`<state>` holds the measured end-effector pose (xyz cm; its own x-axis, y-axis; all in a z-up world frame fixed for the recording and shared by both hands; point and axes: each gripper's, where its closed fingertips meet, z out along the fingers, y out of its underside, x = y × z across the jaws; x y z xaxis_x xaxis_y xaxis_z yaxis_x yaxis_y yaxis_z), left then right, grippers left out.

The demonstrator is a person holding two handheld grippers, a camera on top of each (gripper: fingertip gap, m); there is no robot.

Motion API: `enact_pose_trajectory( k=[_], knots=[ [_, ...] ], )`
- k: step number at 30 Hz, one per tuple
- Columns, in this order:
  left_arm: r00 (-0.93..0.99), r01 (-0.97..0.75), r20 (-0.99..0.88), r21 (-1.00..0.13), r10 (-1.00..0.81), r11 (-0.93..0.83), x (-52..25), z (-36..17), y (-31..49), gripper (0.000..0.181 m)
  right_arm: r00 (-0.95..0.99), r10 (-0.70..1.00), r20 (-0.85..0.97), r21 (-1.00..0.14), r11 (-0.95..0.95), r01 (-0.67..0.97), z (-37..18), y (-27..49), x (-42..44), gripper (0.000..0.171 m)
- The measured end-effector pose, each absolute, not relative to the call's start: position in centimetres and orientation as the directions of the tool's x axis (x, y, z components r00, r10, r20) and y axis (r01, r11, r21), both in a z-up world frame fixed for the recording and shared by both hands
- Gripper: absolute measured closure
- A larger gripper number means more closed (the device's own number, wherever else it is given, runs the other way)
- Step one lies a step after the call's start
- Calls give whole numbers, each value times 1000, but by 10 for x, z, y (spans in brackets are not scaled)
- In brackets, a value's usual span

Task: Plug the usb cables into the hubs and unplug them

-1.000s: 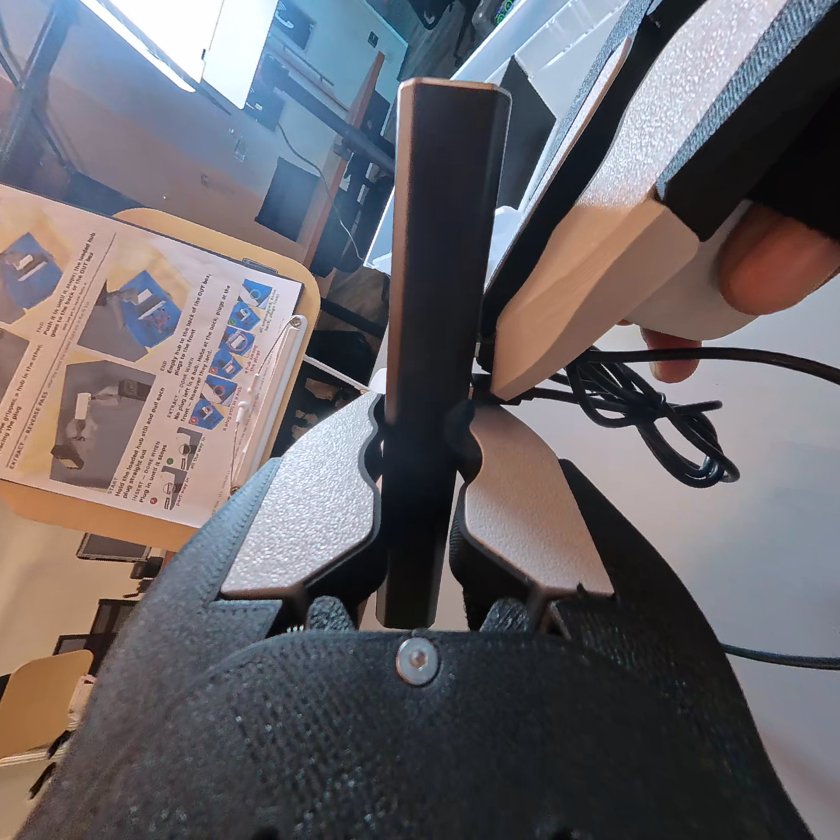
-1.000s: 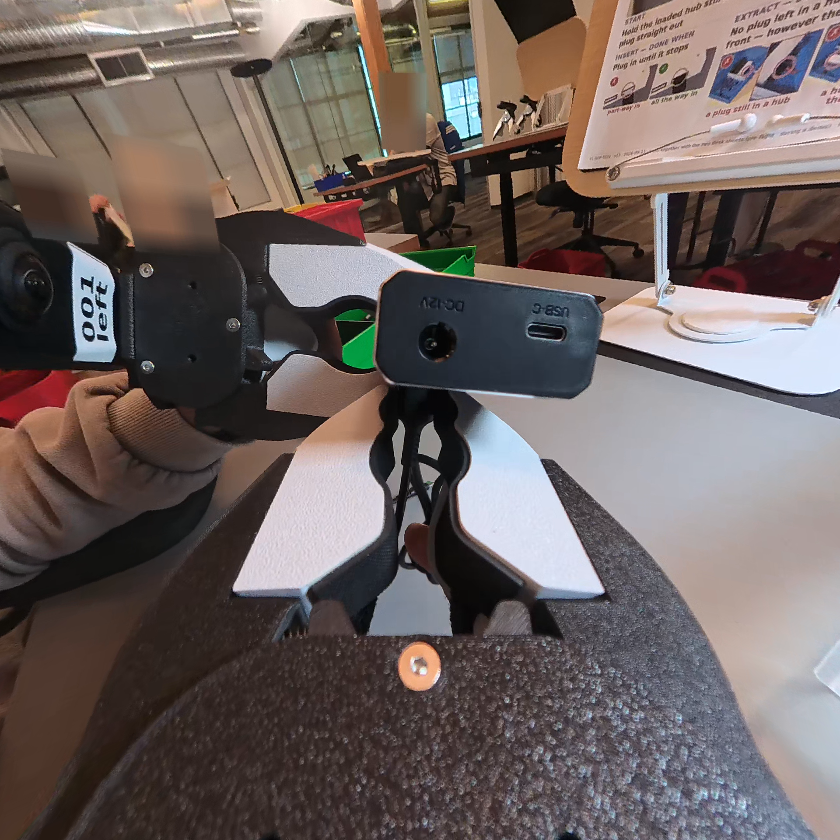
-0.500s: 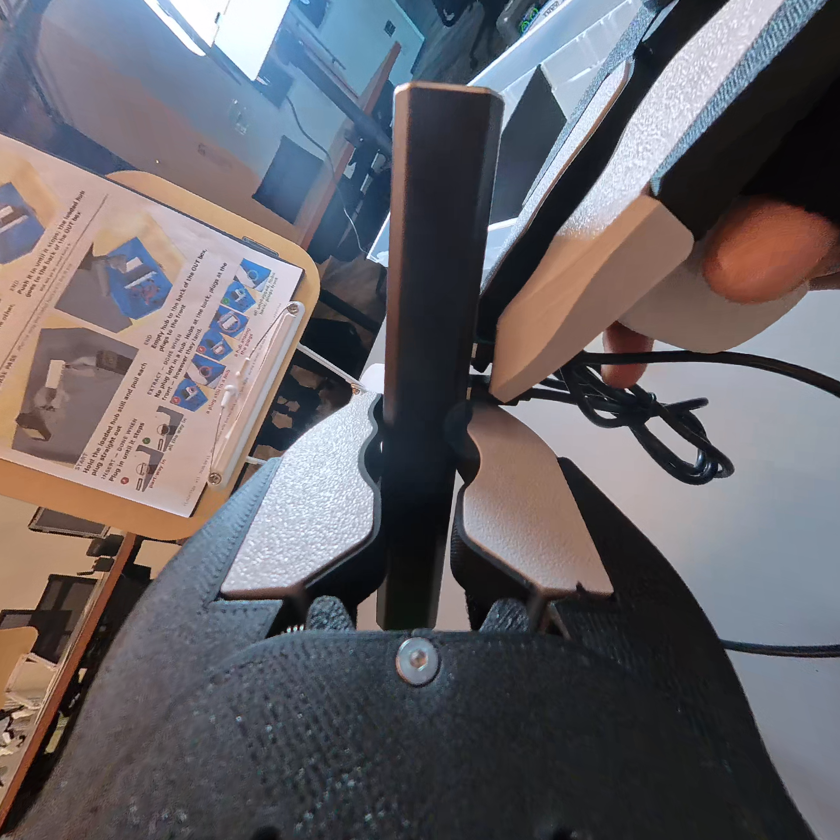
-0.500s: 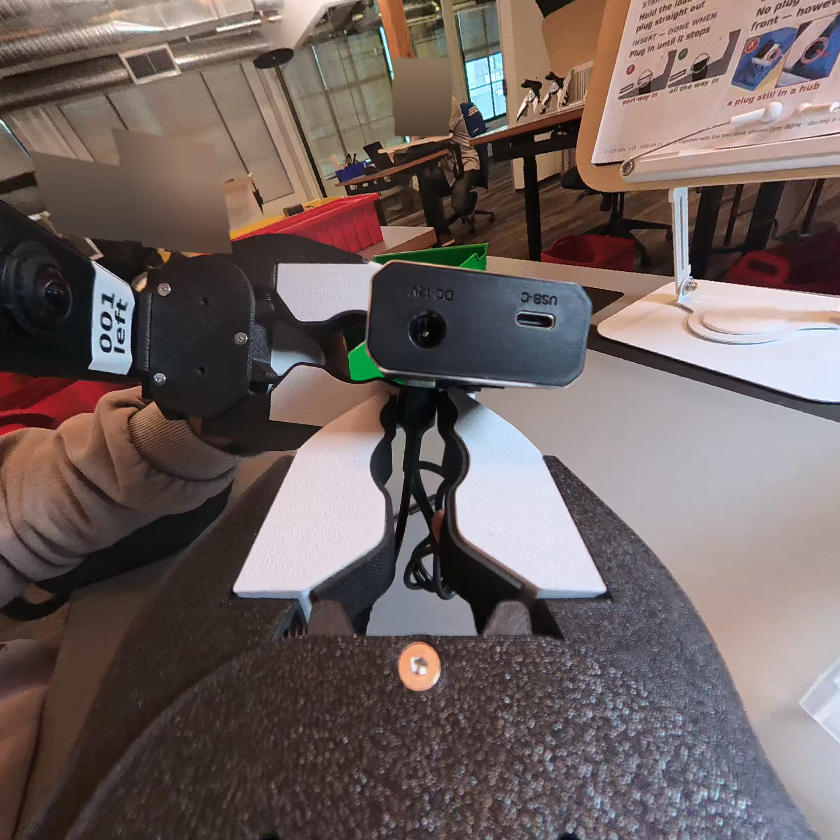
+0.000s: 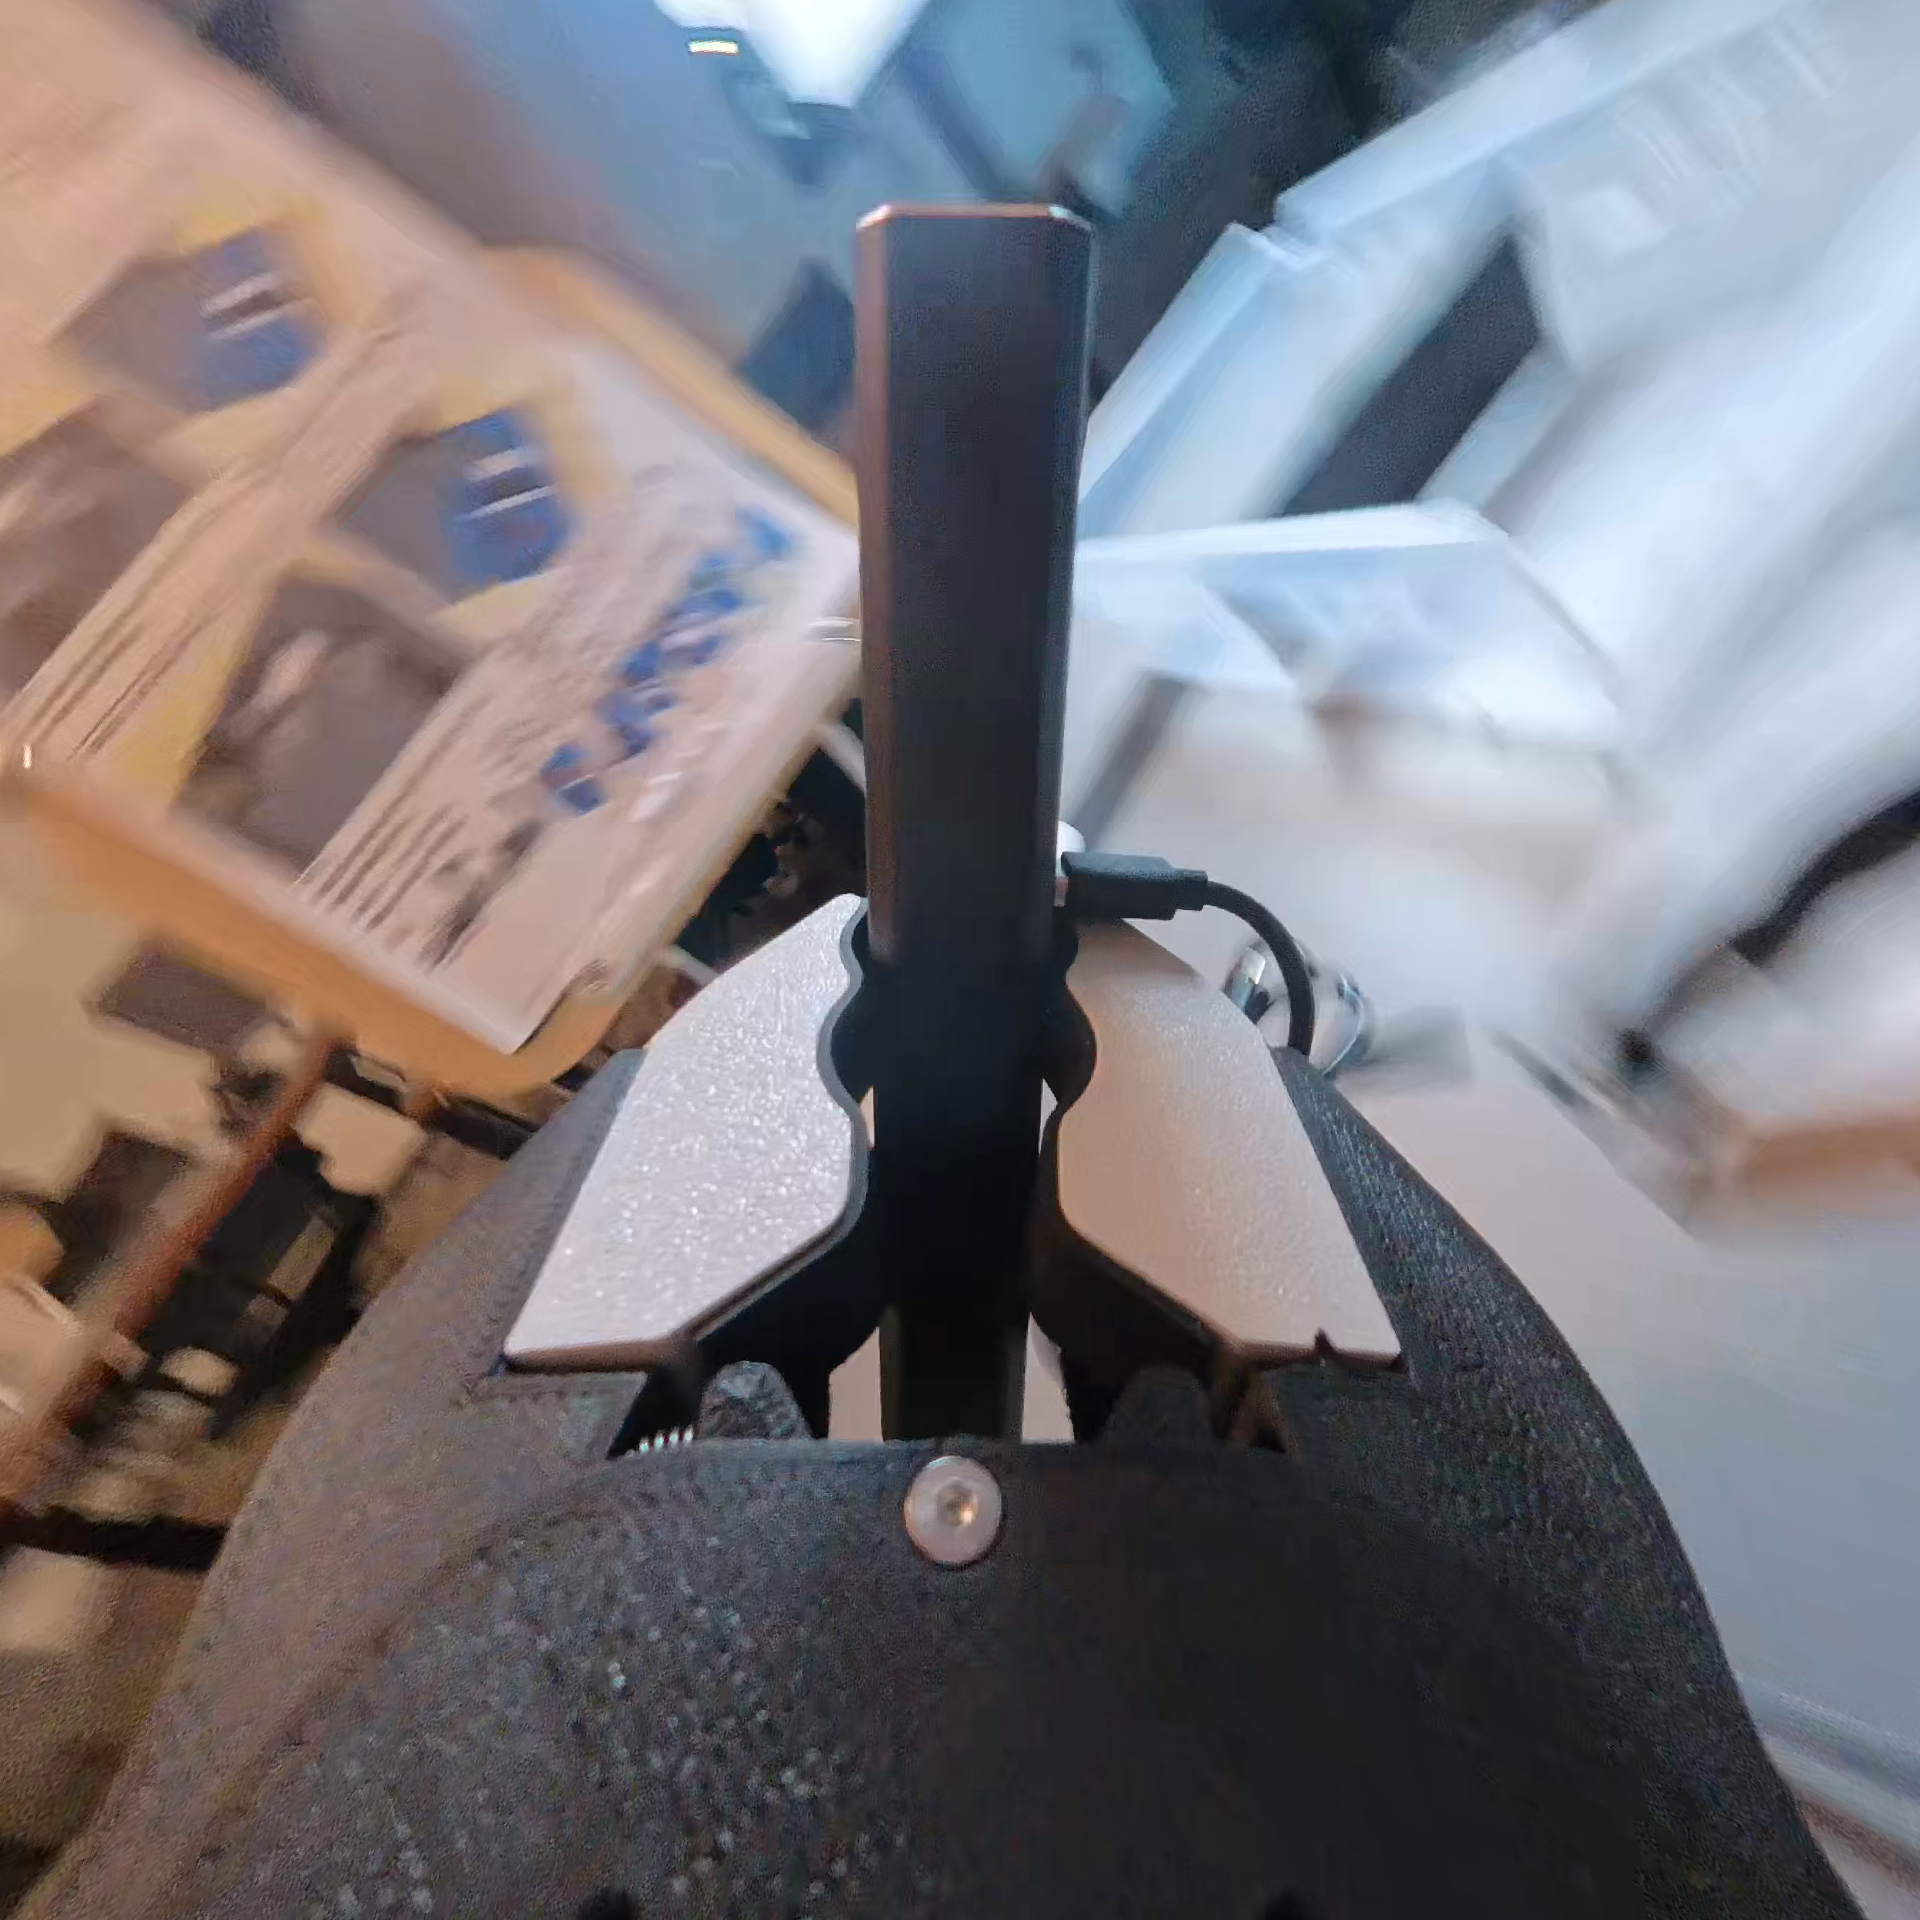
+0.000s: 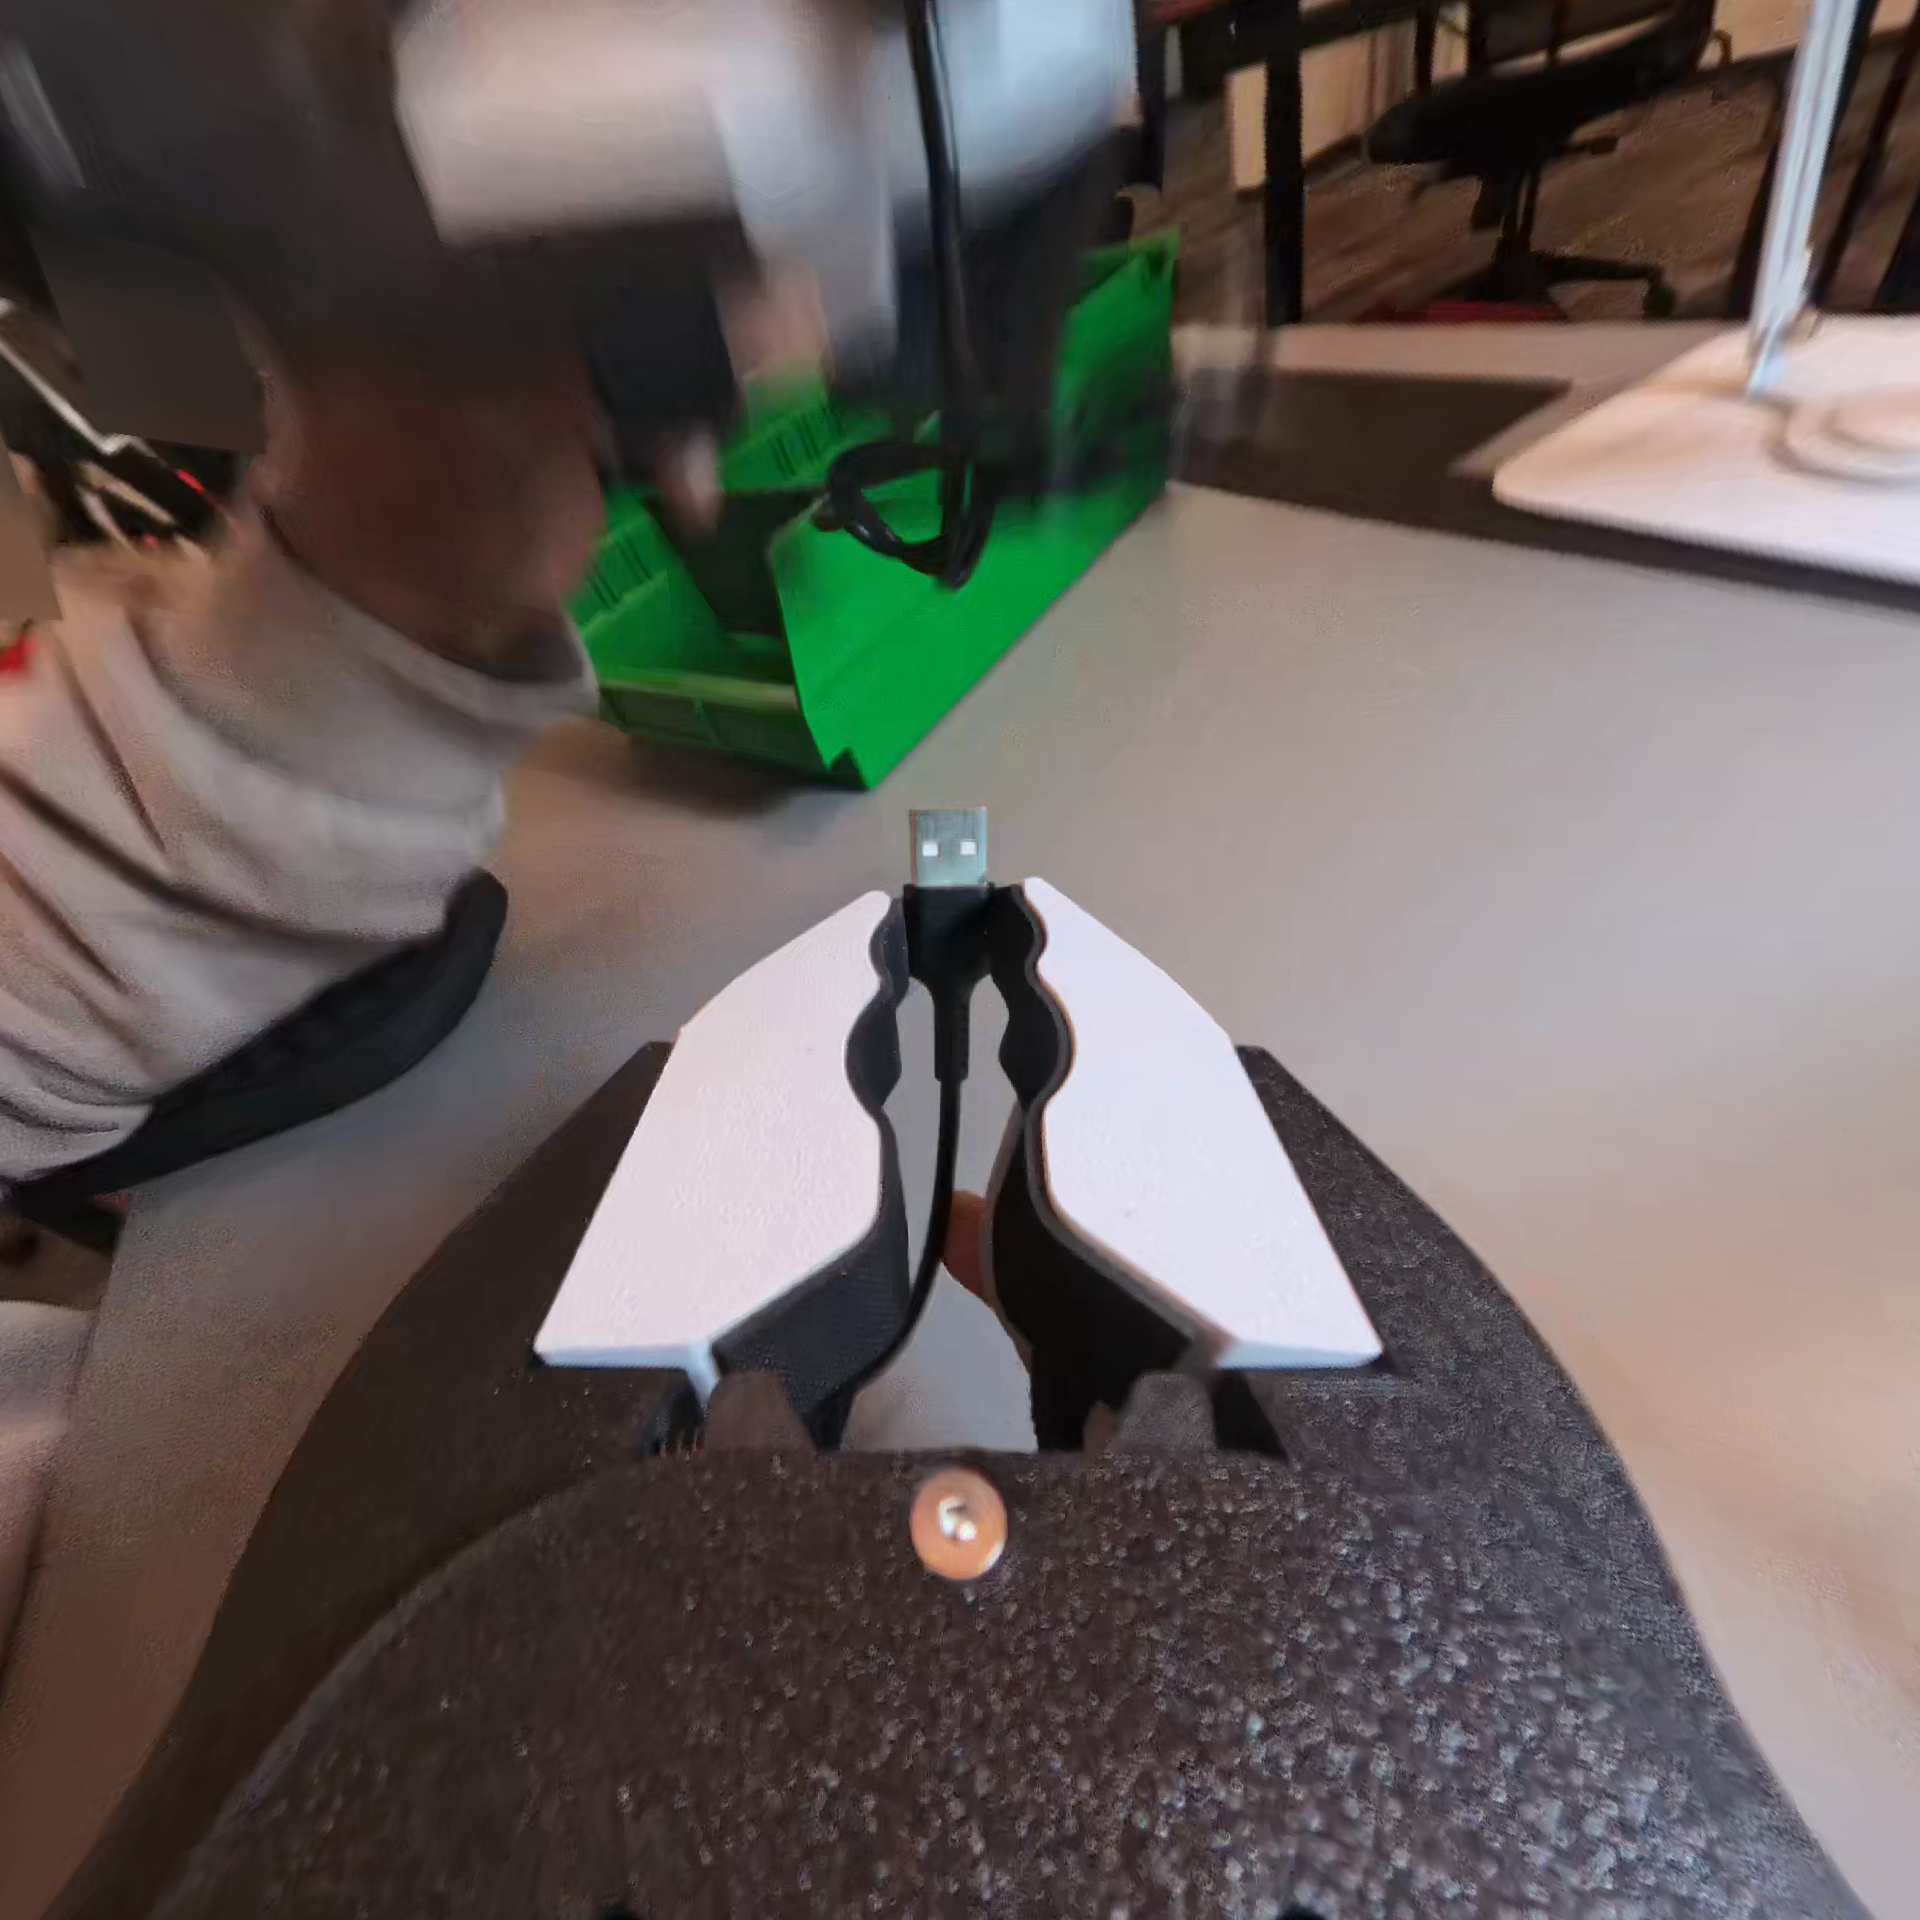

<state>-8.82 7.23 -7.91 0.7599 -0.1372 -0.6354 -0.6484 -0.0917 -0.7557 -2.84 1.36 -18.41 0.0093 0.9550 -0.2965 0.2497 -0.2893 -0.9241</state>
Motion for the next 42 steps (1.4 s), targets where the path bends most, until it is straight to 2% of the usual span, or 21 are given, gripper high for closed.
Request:
enact_pose_trajectory(
  k=[1, 3, 4, 7, 11, 16, 19, 21, 24, 27, 31, 35, 38, 42],
  knots=[
    [813, -581, -574, -810, -101, -79, -109, -51, 67, 152, 26, 951, -309, -934, -308, 179, -180, 12, -25, 155],
    [752, -659, -654, -749, -79, -69, -117, -24, 49, 151, 36, 956, -292, -956, -293, 8, -128, 32, -18, 155],
    [741, -670, -665, -740, -93, -51, -110, -19, 41, 151, 6, 954, -298, -954, -298, 2, -115, 36, -17, 155],
    [805, -573, -568, -819, -172, 27, -97, -12, 28, 152, 18, 967, -254, -967, -254, 0, -105, 52, -11, 155],
    [855, -468, -459, -884, -243, 24, -103, -11, 30, 152, 34, 957, -290, -957, -290, -5, -97, 70, 13, 155],
    [903, -182, -171, -983, -395, 10, -100, -15, 30, 152, 134, 961, -240, -971, -236, -47, -54, 115, 54, 155],
    [888, 1, 5, -1000, -459, -9, -102, -12, 30, 152, 164, 964, -210, -977, -199, -80, -14, 140, 72, 155],
    [875, 55, 60, -998, -480, -25, -104, -14, 31, 153, 181, 964, -194, -980, -181, -85, 12, 159, 77, 155],
    [857, 67, 89, -996, -508, -61, -100, -23, 32, 152, 278, 953, -117, -993, -115, -22, 35, 200, 79, 155],
    [827, 49, 92, -995, -555, -91, -88, -36, 30, 151, 362, 930, -64, -993, -94, 66, 37, 239, 78, 155],
    [786, 83, 134, -990, -603, -111, -78, -49, 25, 152, 461, 883, 84, -958, -55, 280, -11, 275, 80, 155],
    [754, 127, 193, -981, -628, -148, -76, -62, 27, 152, 487, 859, 156, -910, -67, 409, -59, 293, 82, 155],
    [737, 150, 225, -974, -637, -171, -75, -71, 28, 152, 457, 845, 277, -811, -49, 583, -94, 303, 91, 155],
    [747, 104, 198, -978, -635, -182, -75, -82, 26, 152, 330, 844, 423, -572, -33, 819, -138, 303, 118, 156]
  ],
)
